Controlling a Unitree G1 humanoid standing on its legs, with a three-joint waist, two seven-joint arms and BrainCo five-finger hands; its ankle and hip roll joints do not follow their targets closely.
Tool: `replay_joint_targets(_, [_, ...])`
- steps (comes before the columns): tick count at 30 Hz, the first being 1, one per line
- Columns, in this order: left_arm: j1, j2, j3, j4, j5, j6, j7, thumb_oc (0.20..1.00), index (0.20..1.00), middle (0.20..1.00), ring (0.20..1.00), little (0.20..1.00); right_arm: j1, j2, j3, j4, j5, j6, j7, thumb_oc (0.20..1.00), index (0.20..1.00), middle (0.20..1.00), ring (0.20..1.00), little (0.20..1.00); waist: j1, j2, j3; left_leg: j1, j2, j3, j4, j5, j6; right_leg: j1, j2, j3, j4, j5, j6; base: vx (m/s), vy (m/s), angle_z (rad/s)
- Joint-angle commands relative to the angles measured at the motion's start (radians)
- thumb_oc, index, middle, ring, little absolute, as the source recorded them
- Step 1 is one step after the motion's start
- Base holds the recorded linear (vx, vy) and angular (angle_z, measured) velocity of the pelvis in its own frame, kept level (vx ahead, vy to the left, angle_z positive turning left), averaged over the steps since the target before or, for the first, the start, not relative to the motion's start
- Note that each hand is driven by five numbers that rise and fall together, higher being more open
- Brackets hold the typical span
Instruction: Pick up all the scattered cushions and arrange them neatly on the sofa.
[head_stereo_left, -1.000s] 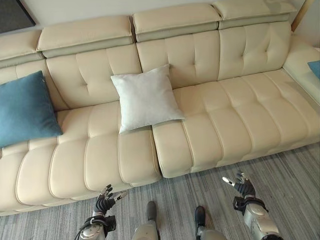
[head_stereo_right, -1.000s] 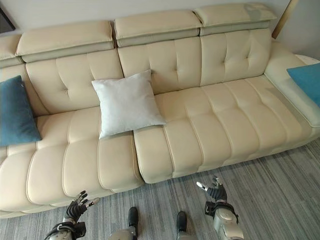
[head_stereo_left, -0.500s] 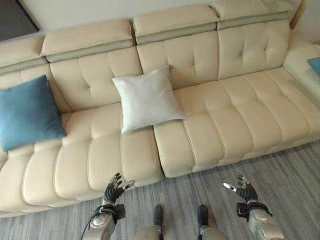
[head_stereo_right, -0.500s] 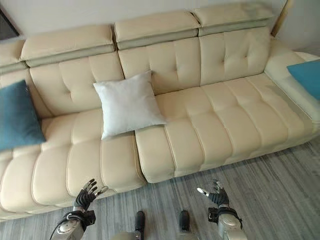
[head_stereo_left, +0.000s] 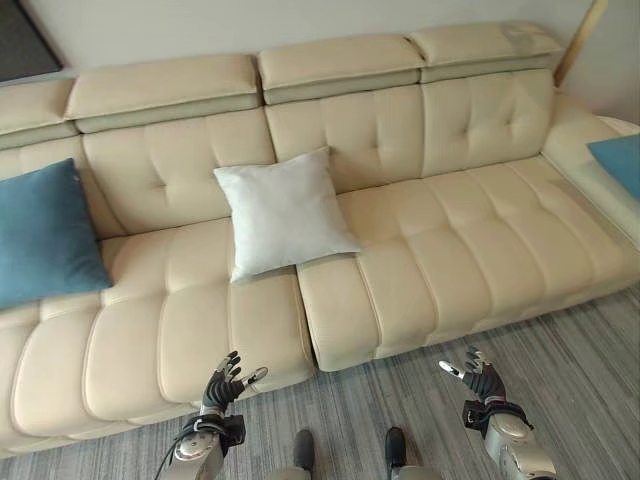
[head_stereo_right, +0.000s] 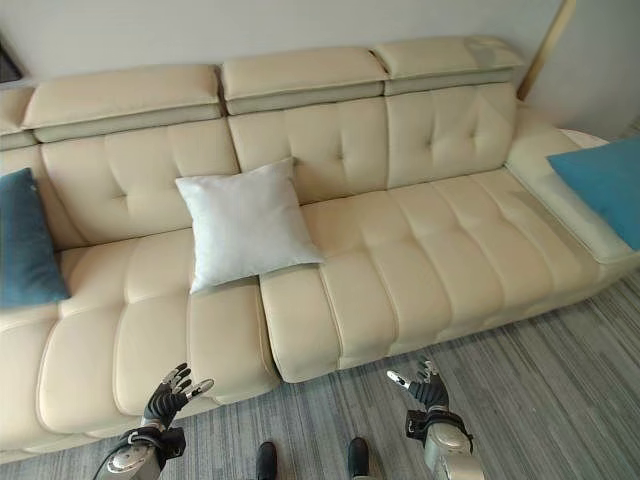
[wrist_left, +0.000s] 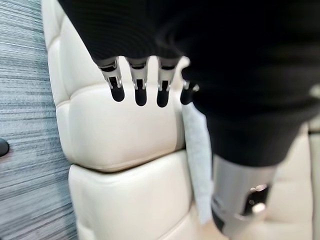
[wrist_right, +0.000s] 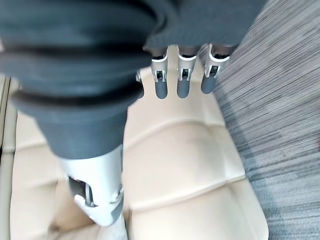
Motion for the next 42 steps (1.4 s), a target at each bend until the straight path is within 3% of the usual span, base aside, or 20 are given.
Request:
replay_joint_targets(1, [-0.057, 0.034, 0.013, -0.008, 0.053, -0.032, -0.008, 1.0, 1.0, 1.0, 1.0, 1.0, -0.026, 0.007, -0.019, -0.031, 0.016, -0.022, -0.017, 1.0, 1.0, 1.0, 1.0, 1.0, 0.004, 0.028, 0.054, 0.036, 0.022, 0.103, -0.006, -0.131, 0.004, -0.068, -0.041, -0.206, 0.197, -0.147, 0.043, -0.05, -0.006, -1.28])
replay_joint_targets(3, [-0.051, 0.033, 0.024, -0.016, 0.053, -0.024, -0.014, 1.0, 1.0, 1.0, 1.0, 1.0, -0.016, 0.004, -0.025, -0.035, -0.001, -0.017, -0.023, 1.0, 1.0, 1.0, 1.0, 1.0, 0.006, 0.033, 0.047, 0.06, 0.04, 0.171, -0.002, -0.15, -0.008, -0.056, -0.071, -0.335, 0.224, -0.171, 0.04, 0.06, -0.015, -1.81])
replay_joint_targets(4, [-0.051, 0.032, 0.023, -0.016, 0.053, -0.024, -0.014, 1.0, 1.0, 1.0, 1.0, 1.0, -0.016, 0.004, -0.025, -0.037, -0.002, -0.017, -0.024, 1.0, 1.0, 1.0, 1.0, 1.0, 0.008, 0.033, 0.048, 0.063, 0.04, 0.173, -0.002, -0.151, -0.008, -0.055, -0.071, -0.333, 0.226, -0.173, 0.04, 0.09, -0.03, -1.48])
replay_joint_targets(7, [-0.058, 0.024, 0.026, -0.015, 0.038, -0.013, -0.024, 1.0, 1.0, 1.0, 1.0, 1.0, 0.001, -0.008, -0.035, -0.038, -0.039, -0.004, -0.038, 1.0, 1.0, 1.0, 1.0, 1.0, -0.001, 0.034, 0.053, 0.104, 0.062, 0.287, 0.022, -0.178, -0.012, -0.098, -0.129, -0.496, 0.27, -0.146, 0.044, 0.07, -0.107, -1.35])
replay_joint_targets(11, [-0.095, -0.002, 0.009, 0.021, -0.001, -0.013, -0.032, 1.0, 1.0, 1.0, 1.0, 1.0, 0.018, -0.021, -0.019, -0.039, -0.032, 0.006, -0.025, 1.0, 1.0, 1.0, 1.0, 1.0, -0.044, 0.03, 0.04, 0.116, 0.084, 0.347, 0.117, -0.224, -0.031, -0.075, -0.099, -0.443, 0.187, -0.153, 0.033, 0.17, -0.185, -1.1])
replay_joint_targets(13, [-0.101, -0.012, 0.001, 0.014, -0.023, -0.016, -0.036, 1.0, 1.0, 1.0, 1.0, 1.0, 0.02, -0.037, -0.007, -0.057, -0.031, 0.006, -0.018, 1.0, 1.0, 1.0, 1.0, 1.0, -0.059, 0.032, 0.043, 0.102, 0.137, 0.377, 0.262, -0.255, -0.046, -0.043, -0.07, -0.414, 0.161, -0.173, 0.013, 0.23, -0.23, -0.7])
replay_joint_targets(14, [-0.101, -0.016, -0.004, 0.004, -0.027, -0.016, -0.037, 1.0, 1.0, 1.0, 1.0, 1.0, 0.017, -0.047, -0.002, -0.064, -0.034, 0.005, -0.016, 1.0, 1.0, 1.0, 1.0, 1.0, -0.06, 0.033, 0.05, 0.081, 0.167, 0.372, 0.358, -0.238, -0.056, -0.027, -0.051, -0.397, 0.151, -0.183, -0.003, 0.15, -0.159, -0.69])
replay_joint_targets(15, [-0.102, -0.016, -0.005, 0.004, -0.027, -0.016, -0.037, 1.0, 1.0, 1.0, 1.0, 1.0, 0.017, -0.047, -0.002, -0.064, -0.034, 0.005, -0.016, 1.0, 1.0, 1.0, 1.0, 1.0, -0.059, 0.034, 0.051, 0.08, 0.169, 0.372, 0.361, -0.24, -0.056, -0.027, -0.049, -0.397, 0.15, -0.183, -0.004, 0.24, -0.193, -0.71])
replay_joint_targets(16, [-0.101, -0.025, -0.006, -0.012, -0.043, -0.026, -0.028, 1.0, 1.0, 1.0, 1.0, 1.0, 0.008, -0.069, 0.012, -0.089, -0.045, 0.003, -0.014, 1.0, 1.0, 1.0, 1.0, 1.0, -0.047, 0.04, 0.063, 0.028, 0.184, 0.286, 0.496, -0.191, -0.067, -0.003, -0.007, -0.345, 0.13, -0.211, -0.036, 0.22, -0.13, -0.93])
replay_joint_targets(18, [-0.095, -0.036, -0.008, -0.015, -0.054, -0.031, -0.02, 1.0, 1.0, 1.0, 1.0, 1.0, 0.002, -0.076, 0.018, -0.099, -0.049, 0.002, -0.012, 1.0, 1.0, 1.0, 1.0, 1.0, -0.027, 0.039, 0.073, -0.047, 0.134, 0.171, 0.552, -0.207, -0.053, 0.013, 0.012, -0.287, 0.119, -0.222, -0.048, 0.21, -0.068, -1.03])
replay_joint_targets(19, [-0.093, -0.043, -0.005, -0.012, -0.057, -0.033, -0.017, 1.0, 1.0, 1.0, 1.0, 1.0, -0.005, -0.078, 0.021, -0.1, -0.049, 0.0, -0.008, 1.0, 1.0, 1.0, 1.0, 1.0, -0.016, 0.025, 0.078, -0.095, 0.095, 0.12, 0.532, -0.204, -0.031, 0.01, 0.005, -0.254, 0.111, -0.206, -0.049, 0.14, 0.022, -1.03])
replay_joint_targets(22, [-0.08, -0.05, -0.008, -0.007, -0.055, -0.029, -0.022, 1.0, 1.0, 1.0, 1.0, 1.0, -0.009, -0.085, 0.022, -0.091, -0.053, -0.004, -0.008, 1.0, 1.0, 1.0, 1.0, 1.0, 0.013, 0.021, 0.083, -0.156, 0.048, 0.002, 0.443, -0.22, -0.017, 0.033, 0.017, -0.178, 0.09, -0.212, -0.04, 0.2, 0.035, -1.09])
replay_joint_targets(24, [-0.072, -0.053, -0.014, -0.002, -0.057, -0.026, -0.024, 1.0, 1.0, 1.0, 1.0, 1.0, -0.019, -0.09, 0.033, -0.087, -0.055, -0.007, -0.005, 1.0, 1.0, 1.0, 1.0, 1.0, 0.035, 0.03, 0.089, -0.171, 0.01, -0.084, 0.34, -0.18, -0.024, 0.048, 0.04, -0.136, 0.084, -0.218, -0.038, 0.24, 0.047, -0.73])
replay_joint_targets(26, [-0.068, -0.056, -0.02, 0.007, -0.06, -0.023, -0.023, 1.0, 1.0, 1.0, 1.0, 1.0, -0.035, -0.093, 0.047, -0.075, -0.057, -0.012, -0.007, 1.0, 1.0, 1.0, 1.0, 1.0, 0.064, 0.049, 0.098, -0.23, -0.023, -0.184, 0.228, -0.073, -0.042, 0.067, 0.072, -0.097, 0.075, -0.228, -0.042, 0.25, 0.059, -0.67])
replay_joint_targets(28, [-0.074, -0.055, -0.025, 0.025, -0.06, -0.023, -0.019, 1.0, 1.0, 1.0, 1.0, 1.0, -0.044, -0.093, 0.058, -0.068, -0.058, -0.013, -0.012, 1.0, 1.0, 1.0, 1.0, 1.0, 0.085, 0.058, 0.108, -0.273, -0.041, -0.238, 0.141, -0.019, -0.045, 0.089, 0.095, -0.065, 0.072, -0.247, -0.048, 0.26, 0.047, -0.49])
replay_joint_targets(31, [-0.074, -0.037, -0.019, 0.03, -0.042, -0.027, -0.021, 1.0, 1.0, 1.0, 1.0, 1.0, -0.053, -0.092, 0.071, -0.072, -0.059, -0.008, -0.008, 1.0, 1.0, 1.0, 1.0, 1.0, 0.106, 0.069, 0.114, -0.277, -0.043, -0.254, 0.099, 0.011, -0.046, 0.121, 0.118, 0.0, 0.075, -0.276, -0.05, 0.27, 0.121, -0.47])
replay_joint_targets(36, [-0.064, 0.001, -0.03, 0.052, 0.017, -0.024, -0.041, 1.0, 1.0, 1.0, 1.0, 1.0, -0.065, -0.079, 0.074, -0.064, -0.064, -0.006, 0.01, 1.0, 1.0, 1.0, 1.0, 1.0, 0.108, 0.051, 0.087, -0.263, -0.064, -0.234, 0.149, -0.007, -0.019, 0.154, 0.081, 0.049, 0.089, -0.302, -0.028, 0.29, 0.19, -0.66])
replay_joint_targets(39, [-0.071, 0.024, -0.021, 0.075, 0.026, -0.012, -0.047, 1.0, 1.0, 1.0, 1.0, 1.0, -0.071, -0.062, 0.069, -0.037, -0.065, -0.002, 0.02, 1.0, 1.0, 1.0, 1.0, 1.0, 0.117, 0.022, 0.077, -0.233, -0.069, -0.192, 0.159, -0.048, 0.019, 0.112, 0.053, 0.059, 0.233, -0.305, 0.01, 0.32, 0.199, -0.43])
replay_joint_targets(40, [-0.075, 0.037, -0.007, 0.071, 0.023, -0.008, -0.042, 1.0, 1.0, 1.0, 1.0, 1.0, -0.072, -0.051, 0.067, -0.028, -0.068, 0.006, 0.028, 1.0, 1.0, 1.0, 1.0, 1.0, 0.109, 0.019, 0.084, -0.2, -0.059, -0.17, 0.155, -0.072, 0.037, 0.036, 0.043, 0.046, 0.39, -0.255, 0.04, 0.2, 0.117, -0.47])
replay_joint_targets(42, [-0.078, 0.044, 0.0, 0.078, 0.025, -0.009, -0.041, 1.0, 1.0, 1.0, 1.0, 1.0, -0.059, -0.046, 0.06, -0.033, -0.071, 0.007, 0.033, 1.0, 1.0, 1.0, 1.0, 1.0, 0.097, 0.021, 0.092, -0.158, -0.05, -0.143, 0.149, -0.097, 0.053, -0.027, 0.022, 0.003, 0.508, -0.182, 0.062, 0.29, 0.146, -0.27])
